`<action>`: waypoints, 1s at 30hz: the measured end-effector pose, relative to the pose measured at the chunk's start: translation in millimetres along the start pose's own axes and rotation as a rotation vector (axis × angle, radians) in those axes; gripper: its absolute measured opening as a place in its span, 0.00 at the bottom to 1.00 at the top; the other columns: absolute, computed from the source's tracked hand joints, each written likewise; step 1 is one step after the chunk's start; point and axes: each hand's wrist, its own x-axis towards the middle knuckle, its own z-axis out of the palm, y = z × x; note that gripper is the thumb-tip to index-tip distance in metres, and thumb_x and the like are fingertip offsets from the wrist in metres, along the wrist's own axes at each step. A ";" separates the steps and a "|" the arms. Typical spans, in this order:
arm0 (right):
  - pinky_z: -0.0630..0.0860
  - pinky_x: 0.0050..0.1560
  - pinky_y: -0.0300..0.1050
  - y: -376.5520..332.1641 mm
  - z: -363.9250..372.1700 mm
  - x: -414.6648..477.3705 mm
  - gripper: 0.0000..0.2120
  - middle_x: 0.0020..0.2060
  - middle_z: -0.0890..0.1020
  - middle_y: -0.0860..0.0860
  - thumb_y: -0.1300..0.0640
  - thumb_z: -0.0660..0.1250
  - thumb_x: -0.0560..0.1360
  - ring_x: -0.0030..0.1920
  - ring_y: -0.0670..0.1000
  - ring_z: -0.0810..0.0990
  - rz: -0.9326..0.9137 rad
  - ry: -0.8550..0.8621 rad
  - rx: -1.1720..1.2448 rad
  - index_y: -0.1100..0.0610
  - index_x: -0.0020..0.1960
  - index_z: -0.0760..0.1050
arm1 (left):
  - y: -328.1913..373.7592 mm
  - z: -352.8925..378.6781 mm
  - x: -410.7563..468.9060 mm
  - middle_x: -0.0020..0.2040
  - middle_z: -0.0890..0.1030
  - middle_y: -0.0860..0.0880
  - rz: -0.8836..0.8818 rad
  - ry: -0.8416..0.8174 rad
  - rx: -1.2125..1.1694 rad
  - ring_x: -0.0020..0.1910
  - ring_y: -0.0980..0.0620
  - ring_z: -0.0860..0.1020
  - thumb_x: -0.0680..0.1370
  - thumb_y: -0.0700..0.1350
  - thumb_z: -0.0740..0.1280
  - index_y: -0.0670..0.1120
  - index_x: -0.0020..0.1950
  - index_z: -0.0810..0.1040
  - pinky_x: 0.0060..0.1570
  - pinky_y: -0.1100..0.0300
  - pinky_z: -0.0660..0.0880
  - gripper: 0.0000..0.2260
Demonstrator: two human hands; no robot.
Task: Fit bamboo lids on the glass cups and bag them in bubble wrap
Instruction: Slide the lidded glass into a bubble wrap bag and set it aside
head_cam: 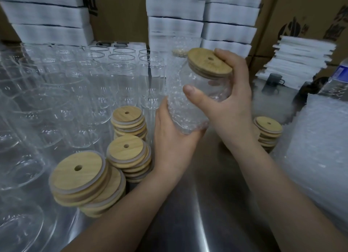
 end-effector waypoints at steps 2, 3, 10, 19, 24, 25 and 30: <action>0.76 0.60 0.45 0.0 1.3 -0.5 0.32 0.57 0.73 0.39 0.48 0.77 0.67 0.61 0.44 0.76 0.016 -0.021 0.006 0.55 0.66 0.69 | 2.1 -1.4 0.1 0.67 0.70 0.57 -0.019 -0.002 -0.026 0.64 0.67 0.66 0.65 0.53 0.80 0.48 0.75 0.62 0.60 0.78 0.62 0.44; 0.75 0.61 0.45 0.5 1.5 -0.6 0.32 0.57 0.74 0.39 0.48 0.78 0.66 0.60 0.44 0.77 0.028 -0.035 0.004 0.55 0.65 0.70 | 3.0 -1.9 0.2 0.68 0.71 0.55 -0.031 -0.008 -0.036 0.65 0.65 0.67 0.64 0.54 0.80 0.48 0.74 0.62 0.63 0.73 0.64 0.44; 0.75 0.62 0.50 4.4 1.3 -2.1 0.31 0.59 0.76 0.48 0.46 0.79 0.65 0.60 0.48 0.77 0.126 -0.133 -0.098 0.49 0.62 0.68 | 5.3 -2.2 1.8 0.68 0.74 0.47 -0.080 -0.027 -0.093 0.68 0.50 0.72 0.64 0.54 0.80 0.47 0.72 0.65 0.66 0.46 0.70 0.41; 0.71 0.68 0.54 8.6 -3.4 7.2 0.21 0.58 0.81 0.49 0.41 0.57 0.76 0.63 0.49 0.77 0.339 -0.073 0.050 0.51 0.60 0.80 | 5.6 -3.9 2.5 0.63 0.76 0.51 -0.100 -0.076 -0.229 0.61 0.56 0.76 0.64 0.44 0.81 0.46 0.71 0.65 0.63 0.54 0.74 0.40; 0.77 0.56 0.42 11.0 -11.8 14.0 0.16 0.43 0.84 0.49 0.53 0.57 0.81 0.49 0.47 0.82 0.477 0.192 0.290 0.54 0.51 0.84 | 5.7 -4.4 2.0 0.65 0.73 0.49 -0.101 -0.121 -0.236 0.65 0.54 0.74 0.61 0.46 0.77 0.47 0.73 0.62 0.66 0.51 0.72 0.43; 0.77 0.51 0.38 10.7 -12.7 14.8 0.16 0.41 0.85 0.49 0.56 0.57 0.82 0.46 0.46 0.82 0.481 0.225 0.352 0.56 0.50 0.84 | 5.1 -4.9 2.1 0.66 0.73 0.50 -0.105 -0.128 -0.253 0.65 0.55 0.74 0.62 0.45 0.77 0.47 0.73 0.61 0.66 0.51 0.72 0.42; 0.78 0.42 0.36 9.7 -15.7 16.5 0.15 0.39 0.83 0.52 0.63 0.56 0.82 0.39 0.45 0.81 0.515 0.308 0.652 0.60 0.49 0.82 | 7.5 -6.6 -0.4 0.68 0.71 0.49 -0.103 -0.134 -0.270 0.68 0.54 0.71 0.64 0.49 0.76 0.48 0.74 0.60 0.69 0.51 0.69 0.42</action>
